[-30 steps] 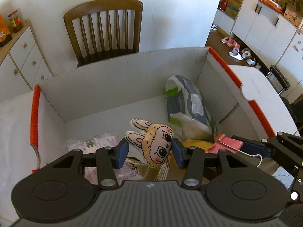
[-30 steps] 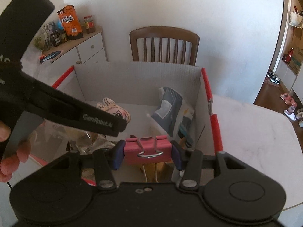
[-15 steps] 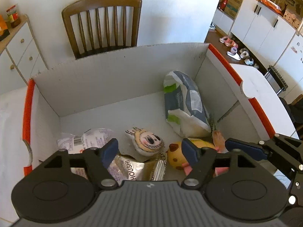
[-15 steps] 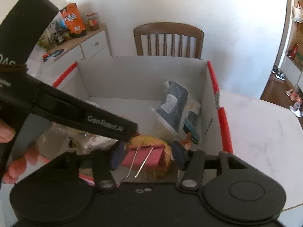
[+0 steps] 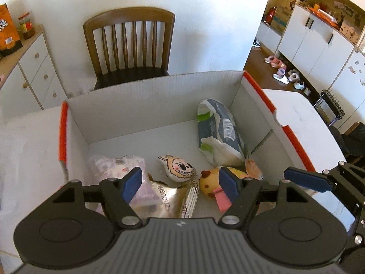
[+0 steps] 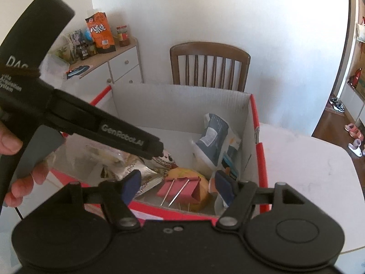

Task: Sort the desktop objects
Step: 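Lower both items into the box and open both grippers, then withdraw both grippers from the box toward the pink comb and white cable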

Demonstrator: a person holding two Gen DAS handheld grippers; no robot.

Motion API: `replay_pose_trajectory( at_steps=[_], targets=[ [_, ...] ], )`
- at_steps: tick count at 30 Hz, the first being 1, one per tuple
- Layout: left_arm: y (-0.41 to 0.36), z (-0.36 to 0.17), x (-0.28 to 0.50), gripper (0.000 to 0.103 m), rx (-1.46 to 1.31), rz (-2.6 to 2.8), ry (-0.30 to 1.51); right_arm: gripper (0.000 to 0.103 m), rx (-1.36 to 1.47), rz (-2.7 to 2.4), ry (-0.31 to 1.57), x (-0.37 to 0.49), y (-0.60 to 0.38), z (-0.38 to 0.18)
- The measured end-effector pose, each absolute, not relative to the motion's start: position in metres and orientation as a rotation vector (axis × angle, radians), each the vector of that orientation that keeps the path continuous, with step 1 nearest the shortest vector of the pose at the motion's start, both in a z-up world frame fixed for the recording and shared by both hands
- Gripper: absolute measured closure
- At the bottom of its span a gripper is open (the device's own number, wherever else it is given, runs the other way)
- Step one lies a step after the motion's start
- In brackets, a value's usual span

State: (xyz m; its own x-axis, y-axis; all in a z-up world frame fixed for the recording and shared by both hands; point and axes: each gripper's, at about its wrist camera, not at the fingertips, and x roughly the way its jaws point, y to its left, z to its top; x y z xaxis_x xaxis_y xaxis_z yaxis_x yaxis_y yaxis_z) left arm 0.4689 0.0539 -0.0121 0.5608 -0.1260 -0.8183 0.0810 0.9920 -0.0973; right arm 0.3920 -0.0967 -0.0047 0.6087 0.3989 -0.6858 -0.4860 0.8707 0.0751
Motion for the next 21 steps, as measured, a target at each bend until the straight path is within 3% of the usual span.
replay_pose_trajectory(
  at_steps=[18, 21],
  targets=[
    [0.062, 0.044, 0.382, 0.029, -0.074, -0.144, 0.855, 0.016, -0.095, 0.535, 0.695, 0.338, -0.114, 0.046],
    [0.061, 0.049, 0.366, 0.023, -0.083, -0.155, 0.845, 0.013, -0.088, 0.543, 0.685, 0.326, -0.117, 0.050]
  ],
)
